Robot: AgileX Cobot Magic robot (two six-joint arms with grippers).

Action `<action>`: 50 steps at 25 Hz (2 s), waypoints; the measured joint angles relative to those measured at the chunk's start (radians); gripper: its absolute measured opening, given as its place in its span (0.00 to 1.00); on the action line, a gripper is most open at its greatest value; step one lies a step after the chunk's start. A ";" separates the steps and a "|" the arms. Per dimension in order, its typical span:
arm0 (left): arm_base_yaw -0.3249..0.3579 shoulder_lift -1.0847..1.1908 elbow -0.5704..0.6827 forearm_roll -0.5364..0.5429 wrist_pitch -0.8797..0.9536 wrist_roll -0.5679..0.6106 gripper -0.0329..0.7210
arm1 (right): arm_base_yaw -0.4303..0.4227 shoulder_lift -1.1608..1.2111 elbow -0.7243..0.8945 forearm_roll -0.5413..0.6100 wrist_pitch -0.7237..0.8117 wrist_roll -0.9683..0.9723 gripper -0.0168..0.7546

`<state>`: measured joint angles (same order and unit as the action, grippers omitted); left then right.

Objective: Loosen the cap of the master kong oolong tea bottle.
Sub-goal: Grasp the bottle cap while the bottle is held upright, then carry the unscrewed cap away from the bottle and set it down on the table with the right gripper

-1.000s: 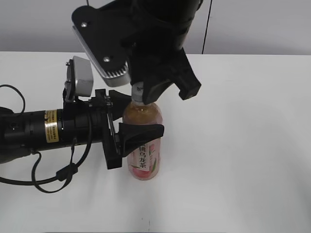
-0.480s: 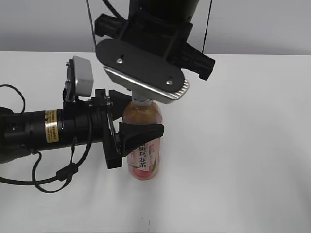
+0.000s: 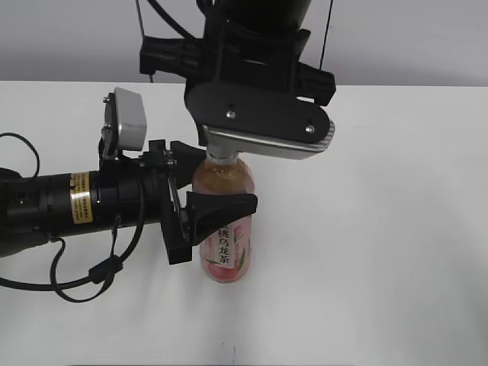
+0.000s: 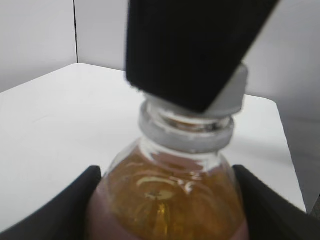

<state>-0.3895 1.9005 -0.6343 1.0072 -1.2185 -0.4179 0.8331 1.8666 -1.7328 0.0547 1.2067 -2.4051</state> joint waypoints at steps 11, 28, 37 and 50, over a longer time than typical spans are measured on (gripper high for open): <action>0.000 0.000 0.000 0.001 0.000 0.000 0.65 | 0.000 -0.002 -0.006 0.002 0.001 -0.105 0.38; -0.001 0.000 0.000 0.002 0.000 -0.011 0.65 | 0.003 -0.067 -0.010 -0.032 0.008 -0.052 0.38; -0.001 0.000 0.000 -0.002 0.001 -0.012 0.65 | -0.099 -0.073 0.053 -0.161 0.008 0.638 0.38; -0.001 0.000 0.000 -0.004 0.002 -0.012 0.65 | -0.383 -0.073 0.402 -0.098 -0.035 1.101 0.38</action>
<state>-0.3907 1.9005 -0.6343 1.0030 -1.2166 -0.4299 0.4497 1.7941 -1.3303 -0.0437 1.1715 -1.3046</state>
